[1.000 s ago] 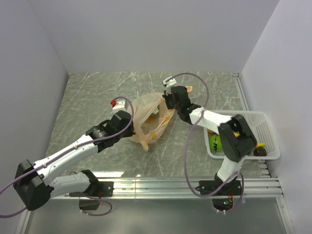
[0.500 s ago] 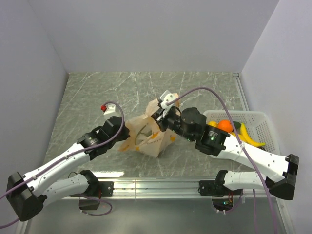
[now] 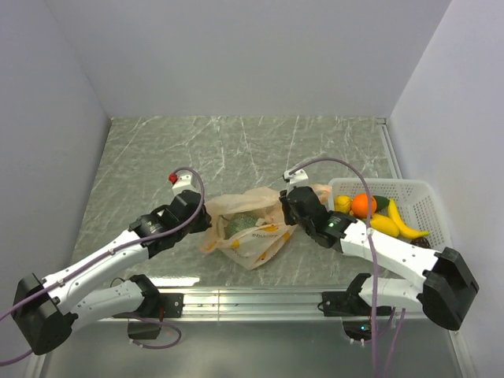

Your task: Untie the knot of the plastic bag and take out the fruit

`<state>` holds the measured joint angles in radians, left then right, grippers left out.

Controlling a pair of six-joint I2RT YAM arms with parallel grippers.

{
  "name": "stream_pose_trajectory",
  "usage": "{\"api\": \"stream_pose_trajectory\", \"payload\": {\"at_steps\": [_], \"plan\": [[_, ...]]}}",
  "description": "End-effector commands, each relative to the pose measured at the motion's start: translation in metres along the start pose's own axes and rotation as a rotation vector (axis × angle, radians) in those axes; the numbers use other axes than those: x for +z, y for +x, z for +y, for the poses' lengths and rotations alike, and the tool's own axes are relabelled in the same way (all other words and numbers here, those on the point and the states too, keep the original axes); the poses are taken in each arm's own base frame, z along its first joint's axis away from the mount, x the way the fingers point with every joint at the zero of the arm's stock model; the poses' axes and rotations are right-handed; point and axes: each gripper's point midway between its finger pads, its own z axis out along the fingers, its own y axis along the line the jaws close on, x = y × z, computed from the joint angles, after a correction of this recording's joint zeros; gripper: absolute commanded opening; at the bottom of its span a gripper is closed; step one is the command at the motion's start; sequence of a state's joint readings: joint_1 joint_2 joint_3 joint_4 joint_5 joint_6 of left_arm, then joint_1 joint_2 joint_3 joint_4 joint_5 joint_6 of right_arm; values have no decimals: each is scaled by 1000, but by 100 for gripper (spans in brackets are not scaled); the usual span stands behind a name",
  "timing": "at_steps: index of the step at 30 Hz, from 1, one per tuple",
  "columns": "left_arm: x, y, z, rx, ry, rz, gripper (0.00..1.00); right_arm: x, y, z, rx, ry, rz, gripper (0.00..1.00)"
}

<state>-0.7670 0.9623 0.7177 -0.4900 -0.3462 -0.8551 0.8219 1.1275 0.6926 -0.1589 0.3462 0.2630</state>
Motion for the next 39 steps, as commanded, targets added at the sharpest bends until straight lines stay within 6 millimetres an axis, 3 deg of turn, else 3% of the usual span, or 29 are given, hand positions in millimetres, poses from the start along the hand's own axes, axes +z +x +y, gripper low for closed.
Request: {"api": "stream_pose_trajectory", "payload": {"at_steps": [1,2,5,6,9,13,16,21,25,29,31,32,34,37,39], "plan": [[6,9,-3,-7,17,37,1,3,15,7,51,-18,69,39],[7,11,-4,-6,18,42,0,-1,11,9,38,-20,60,52],[7,4,-11,-14,32,28,1,-26,-21,29,-30,-75,-23,66],[5,-1,-14,-18,41,15,1,-38,-44,36,-36,-91,-75,66],[3,-10,-23,-19,62,-4,1,-74,-80,63,-93,-203,-167,67],[6,-8,-26,-17,70,9,1,-105,-105,92,-79,-342,-244,67],[10,0,-24,-21,71,29,0,-116,-110,113,-39,-419,-271,67],[15,9,-19,-35,64,44,1,-108,-98,112,1,-381,-252,68],[14,8,-22,-49,78,40,1,-130,-96,148,11,-615,-237,68],[10,3,-24,-60,85,23,0,-103,-63,148,17,-552,-118,67],[6,-1,-25,-65,92,9,0,-96,-56,154,23,-560,-98,67],[5,-3,-25,-68,96,4,0,-85,-43,154,19,-549,-75,68],[1,-5,-25,-70,99,-5,0,-73,-42,149,66,-511,-95,70],[-3,-10,-22,-67,90,-22,0,-45,-22,122,100,-360,-30,71],[-5,-11,-16,-62,66,-29,1,-41,-26,102,99,-248,-38,71]]}}
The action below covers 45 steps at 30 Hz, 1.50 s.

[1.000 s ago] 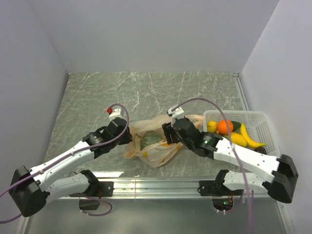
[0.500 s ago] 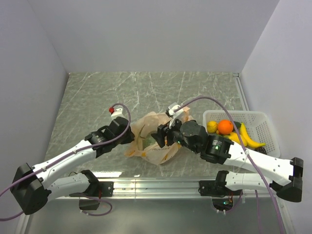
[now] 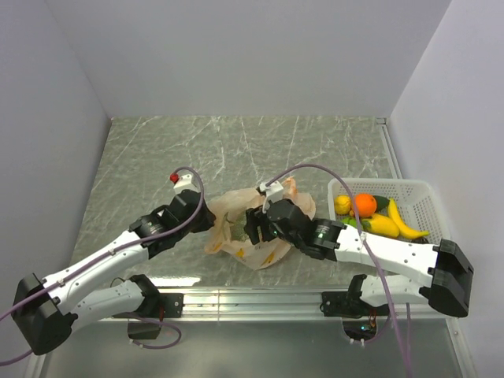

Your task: Untie the knot of the plastic bag and take out the fruit

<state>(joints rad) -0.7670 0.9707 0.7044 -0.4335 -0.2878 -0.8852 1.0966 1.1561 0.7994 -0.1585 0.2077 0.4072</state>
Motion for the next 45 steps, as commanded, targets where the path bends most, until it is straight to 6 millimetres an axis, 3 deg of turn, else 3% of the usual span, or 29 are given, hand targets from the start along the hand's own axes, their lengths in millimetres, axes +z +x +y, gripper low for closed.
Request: {"api": "stream_pose_trajectory", "payload": {"at_steps": [1,4,7,9,10,11,13,16,21,24,30,31,36,39,45], "plan": [[-10,-16,-1,-20,0,-61,1,-11,-21,-43,58,237,-82,75],[-10,-16,8,-19,-26,-77,1,-34,-27,-84,88,406,-105,78],[-8,-12,8,-24,-21,-65,1,-53,-28,-100,102,460,-85,80],[-6,-9,4,-24,-10,-50,0,-59,-32,-93,95,424,-87,80],[-5,-10,2,-27,-4,-52,1,-64,-42,-83,102,370,-130,80],[-4,-11,1,-24,-1,-51,1,-63,-38,-73,94,299,-123,80],[-2,-11,-2,-20,2,-46,1,-69,-50,-55,99,178,-200,97],[-2,-14,-5,-14,5,-48,0,-81,-66,-26,95,-4,-279,98],[-2,-15,-8,-16,13,-45,0,-90,-72,20,27,-256,-271,98],[0,-13,-10,-22,21,-38,1,-83,-70,52,27,-386,-213,98],[3,-8,-6,-22,6,-25,0,-33,-61,86,112,-436,-138,88],[3,-7,-5,-23,7,-24,0,-16,-51,84,122,-404,-104,86],[-2,-11,-8,-28,18,-33,1,24,-38,74,196,-301,-82,72],[-2,-11,-8,-27,21,-34,0,38,-29,70,214,-280,-73,58],[0,-7,-9,-26,25,-17,1,60,-27,58,221,-199,-87,41]]}}
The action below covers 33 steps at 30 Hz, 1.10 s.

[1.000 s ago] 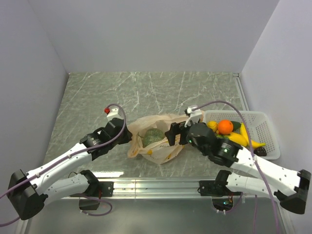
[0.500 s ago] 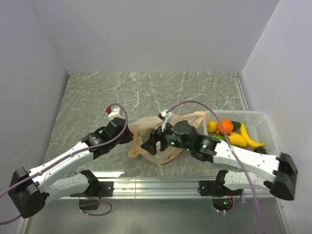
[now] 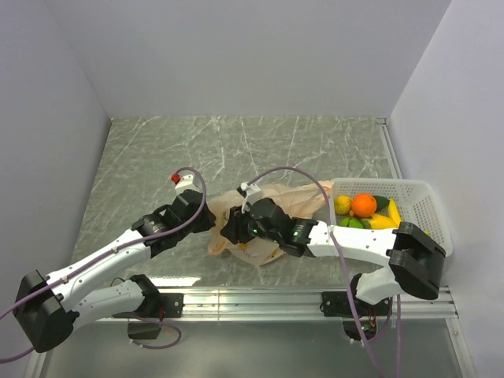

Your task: Untie the knot of the plastic bag and take out the fruit

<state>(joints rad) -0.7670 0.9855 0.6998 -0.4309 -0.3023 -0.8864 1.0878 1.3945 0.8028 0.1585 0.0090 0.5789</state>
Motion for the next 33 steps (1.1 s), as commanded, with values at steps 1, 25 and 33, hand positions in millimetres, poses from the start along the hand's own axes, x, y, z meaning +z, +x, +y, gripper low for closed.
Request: {"api": "stream_pose_trajectory", "payload": {"at_steps": [1,25,33], "plan": [[-5,-9,-13,-31,48,-18,0,9,-36,7,26,16,-119,40],[-10,-64,-9,10,-75,-160,1,-32,-19,20,-152,-101,-3,0],[-5,-85,-14,28,-102,-184,1,-67,-19,46,-269,-236,40,0]]}}
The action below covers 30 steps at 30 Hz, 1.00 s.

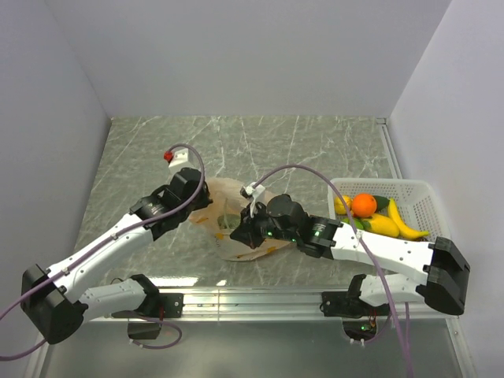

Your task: Untie the knot of the plastic bag and take out the fruit

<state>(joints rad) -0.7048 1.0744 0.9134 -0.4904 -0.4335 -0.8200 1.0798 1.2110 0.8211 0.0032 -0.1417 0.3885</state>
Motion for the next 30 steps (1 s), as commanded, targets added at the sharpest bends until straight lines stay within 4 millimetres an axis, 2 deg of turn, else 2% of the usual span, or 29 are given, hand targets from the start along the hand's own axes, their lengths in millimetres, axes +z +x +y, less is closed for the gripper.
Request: {"api": "stream_pose_trajectory", "payload": {"at_steps": [1,8,10,11,12,13,15,19,22,25,26,29,30], "plan": [[4,-7,-3,25,-6,-10,1,-17,-14,22,-94,-93,-3,0],[18,16,5,53,-41,63,1,-42,-52,52,-194,-202,-105,0],[19,30,2,48,-1,106,1,-46,-72,51,-208,-173,-177,0],[17,28,-4,29,38,96,1,-50,-81,51,-210,-157,-207,0],[16,41,-3,27,60,131,1,-53,-96,47,-211,-121,-258,0],[15,43,-3,19,75,137,1,-55,-101,45,-208,-103,-275,0],[9,44,-5,-5,109,134,1,-64,-131,46,-203,-82,-388,0],[3,61,7,-19,123,161,0,-77,-166,43,-183,-38,-529,0],[-4,67,10,-34,143,167,0,-86,-187,39,-154,-9,-627,0],[-17,63,-1,-59,237,152,1,-89,-204,26,-132,60,-702,0],[-23,58,-5,-61,269,133,1,-82,-204,21,-128,71,-699,0],[-27,57,-6,-53,282,121,1,-80,-218,29,-119,30,-727,0],[-25,59,-3,-48,267,128,1,-85,-229,38,-126,1,-753,0]]}}
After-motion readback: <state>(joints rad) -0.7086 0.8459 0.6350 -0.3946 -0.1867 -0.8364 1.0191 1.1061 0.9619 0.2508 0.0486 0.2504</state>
